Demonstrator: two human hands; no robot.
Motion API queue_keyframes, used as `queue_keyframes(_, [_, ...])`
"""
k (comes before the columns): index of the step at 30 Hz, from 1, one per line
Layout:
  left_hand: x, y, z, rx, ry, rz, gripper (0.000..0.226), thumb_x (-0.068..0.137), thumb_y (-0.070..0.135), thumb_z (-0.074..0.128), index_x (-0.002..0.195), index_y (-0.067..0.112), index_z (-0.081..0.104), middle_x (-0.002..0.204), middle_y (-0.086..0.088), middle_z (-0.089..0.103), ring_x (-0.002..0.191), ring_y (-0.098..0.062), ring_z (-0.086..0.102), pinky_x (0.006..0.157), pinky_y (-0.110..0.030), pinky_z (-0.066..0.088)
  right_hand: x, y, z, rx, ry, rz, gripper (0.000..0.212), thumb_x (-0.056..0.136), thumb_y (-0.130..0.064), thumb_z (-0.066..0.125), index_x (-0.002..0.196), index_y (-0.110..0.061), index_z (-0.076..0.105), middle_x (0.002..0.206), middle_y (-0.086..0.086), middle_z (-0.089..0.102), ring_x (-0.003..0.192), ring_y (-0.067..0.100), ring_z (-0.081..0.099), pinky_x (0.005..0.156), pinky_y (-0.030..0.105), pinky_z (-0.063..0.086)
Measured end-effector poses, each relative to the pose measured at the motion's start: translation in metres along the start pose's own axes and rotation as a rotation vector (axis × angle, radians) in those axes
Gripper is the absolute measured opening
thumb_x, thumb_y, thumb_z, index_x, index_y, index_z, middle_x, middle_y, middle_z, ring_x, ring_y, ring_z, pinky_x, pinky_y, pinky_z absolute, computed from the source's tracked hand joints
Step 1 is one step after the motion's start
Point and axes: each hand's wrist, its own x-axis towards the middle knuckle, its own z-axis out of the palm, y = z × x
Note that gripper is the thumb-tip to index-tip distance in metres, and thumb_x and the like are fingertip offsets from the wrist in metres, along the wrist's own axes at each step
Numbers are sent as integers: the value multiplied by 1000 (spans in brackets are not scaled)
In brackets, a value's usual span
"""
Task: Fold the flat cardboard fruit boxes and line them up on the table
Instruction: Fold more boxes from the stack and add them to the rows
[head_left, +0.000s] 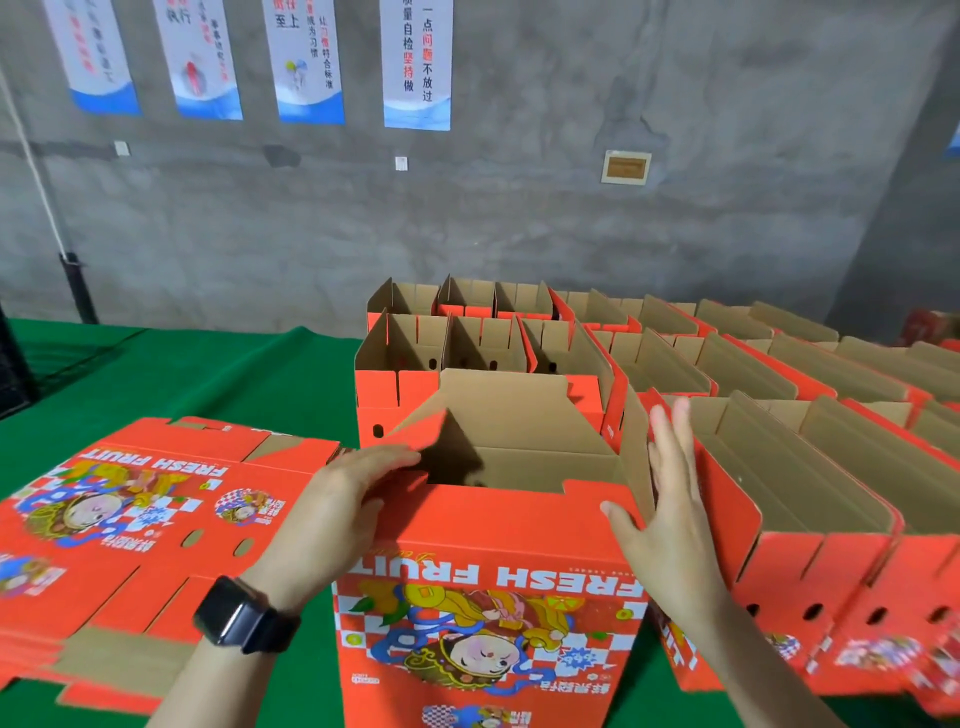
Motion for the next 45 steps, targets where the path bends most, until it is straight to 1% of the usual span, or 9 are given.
queue_keyframes(4, [10, -6, -2, 35, -146, 50, 42, 86, 8, 61, 123, 27, 56, 112, 14, 66, 105, -14, 60, 86, -26, 44, -5, -3, 1, 192, -44, 79, 99, 81, 11, 67, 144, -47, 16, 142, -31, 32, 134, -4, 36, 111, 28, 33])
queue_keyframes(7, [34, -9, 0, 82, -104, 15, 27, 93, 20, 56, 117, 26, 65, 108, 3, 65, 102, -21, 61, 79, -24, 40, -6, 1, 1, 178, -54, 82, 74, 83, 14, 62, 139, -27, 38, 140, -11, 46, 126, -8, 42, 112, 33, 37])
queue_keyframes(11, [63, -14, 12, 274, -281, -49, 40, 90, 28, 59, 128, 42, 56, 132, -3, 35, 126, -26, 35, 105, -35, 31, -5, 6, 1, 85, -22, 46, 56, 86, 13, 57, 132, -20, 54, 134, -12, 52, 127, 4, 48, 111, 40, 39])
queue_keyframes(17, [65, -25, 8, -382, -334, -147, 47, 80, -7, 65, 119, 20, 60, 126, -8, 44, 104, -7, 49, 76, 1, 39, -1, 2, 1, 206, -145, 111, 64, 88, 13, 53, 124, -40, 53, 135, -14, 54, 130, -7, 41, 114, 28, 31])
queue_keyframes(27, [67, -51, -11, -415, -268, -216, 53, 72, -3, 76, 115, 24, 58, 118, -7, 51, 109, -24, 54, 99, -38, 45, 15, -2, 12, 62, -452, -45, 48, 86, -2, 65, 115, -39, 59, 131, -22, 50, 130, -7, 36, 111, 20, 26])
queue_keyframes(35, [54, -56, -11, -411, -169, -116, 50, 71, -11, 74, 114, 9, 60, 122, -2, 49, 96, -7, 55, 79, -5, 43, 43, -6, 32, 14, -430, 57, 29, 97, -21, 54, 77, -24, 75, 88, -14, 70, 96, 11, 62, 90, 31, 44])
queue_keyframes(38, [51, -56, -12, -374, -139, -65, 53, 71, -13, 72, 112, 15, 58, 109, -4, 56, 87, -2, 56, 80, -9, 45, 55, -14, 48, 1, -368, 106, 12, 98, -32, 48, 98, -24, 58, 78, -8, 67, 77, 12, 62, 69, 29, 45])
queue_keyframes(40, [50, -56, -12, -372, -122, -52, 53, 71, -15, 69, 109, 17, 52, 97, -7, 60, 83, -6, 58, 80, -17, 48, 61, -22, 58, 0, -338, 134, 27, 100, -42, 36, 113, -26, 54, 80, -11, 61, 76, 9, 58, 66, 27, 38])
queue_keyframes(45, [51, -60, -9, -353, -56, -76, 35, 75, -22, 57, 82, 12, 52, 79, -4, 56, 70, -8, 54, 65, -20, 43, 64, -26, 60, 47, -266, 212, 60, 99, -50, 32, 71, -16, 72, 68, 2, 63, 77, 20, 61, 72, 34, 42])
